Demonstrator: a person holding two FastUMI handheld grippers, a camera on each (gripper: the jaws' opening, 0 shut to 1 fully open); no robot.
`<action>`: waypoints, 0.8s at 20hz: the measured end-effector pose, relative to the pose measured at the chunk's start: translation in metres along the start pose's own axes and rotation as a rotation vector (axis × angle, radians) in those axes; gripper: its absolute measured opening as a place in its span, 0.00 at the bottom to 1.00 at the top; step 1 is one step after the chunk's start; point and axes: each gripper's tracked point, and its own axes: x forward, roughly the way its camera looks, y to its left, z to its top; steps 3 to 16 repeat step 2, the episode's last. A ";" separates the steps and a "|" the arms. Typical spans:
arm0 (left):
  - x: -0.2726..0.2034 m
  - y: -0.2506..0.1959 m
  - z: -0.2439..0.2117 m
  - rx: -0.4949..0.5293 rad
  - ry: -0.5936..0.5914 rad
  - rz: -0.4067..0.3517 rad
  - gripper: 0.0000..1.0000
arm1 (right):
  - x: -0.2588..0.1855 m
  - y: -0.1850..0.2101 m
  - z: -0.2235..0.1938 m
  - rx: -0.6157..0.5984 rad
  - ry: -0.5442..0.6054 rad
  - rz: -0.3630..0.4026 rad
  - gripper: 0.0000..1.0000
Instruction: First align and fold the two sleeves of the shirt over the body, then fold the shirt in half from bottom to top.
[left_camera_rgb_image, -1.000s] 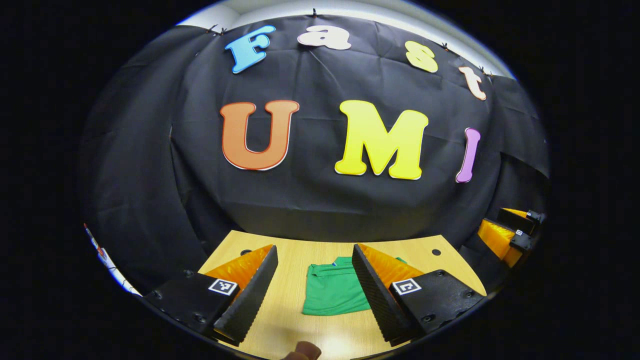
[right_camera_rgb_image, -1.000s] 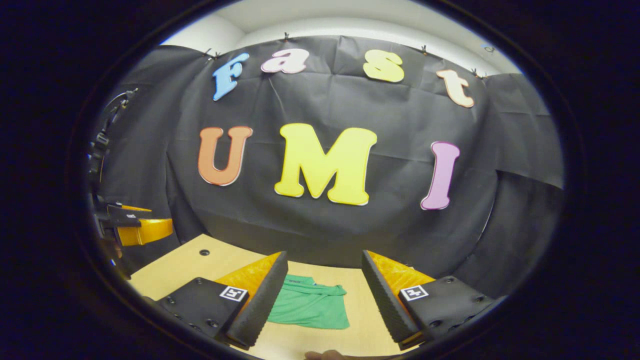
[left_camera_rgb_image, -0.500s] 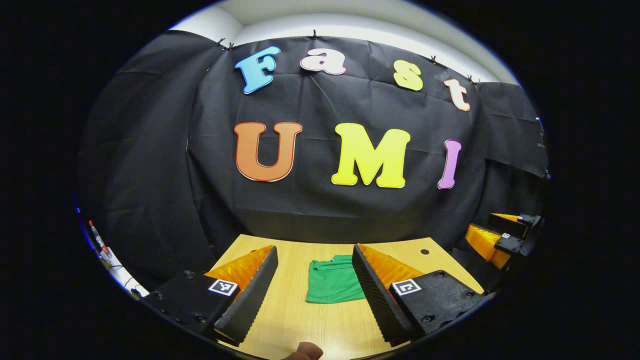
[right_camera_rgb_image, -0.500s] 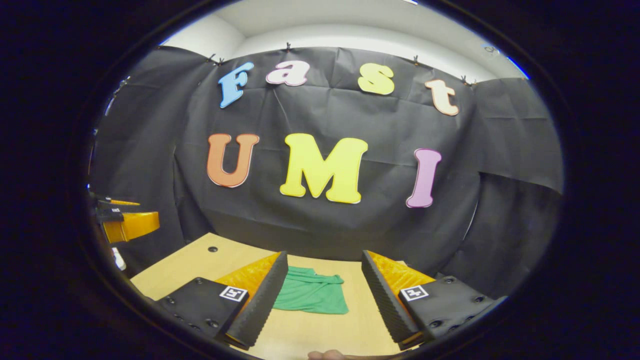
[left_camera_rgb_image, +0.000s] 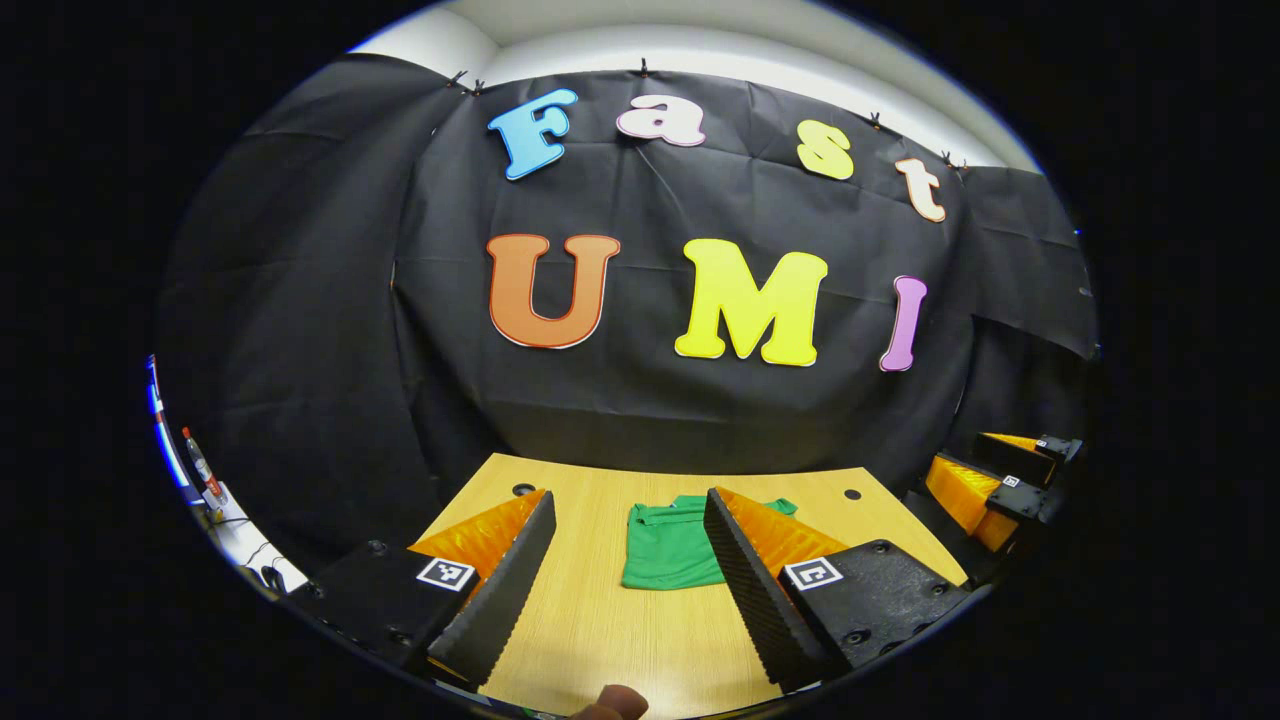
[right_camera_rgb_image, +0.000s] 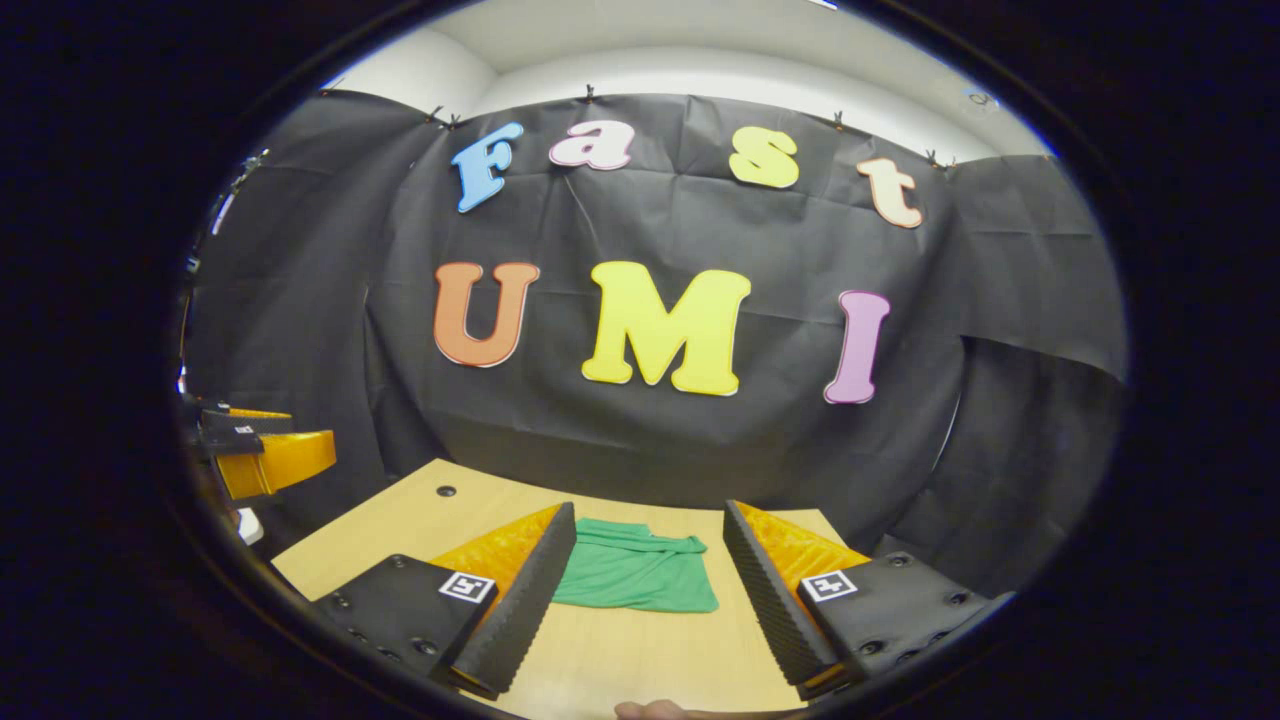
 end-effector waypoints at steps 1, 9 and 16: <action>0.000 -0.002 0.001 0.000 -0.005 -0.003 0.97 | -0.002 0.001 0.001 -0.007 -0.004 0.003 0.89; -0.001 -0.002 0.003 0.002 -0.011 -0.005 0.97 | -0.003 0.004 0.001 -0.008 -0.007 0.009 0.89; -0.001 -0.002 0.003 0.002 -0.011 -0.005 0.97 | -0.003 0.004 0.001 -0.008 -0.007 0.009 0.89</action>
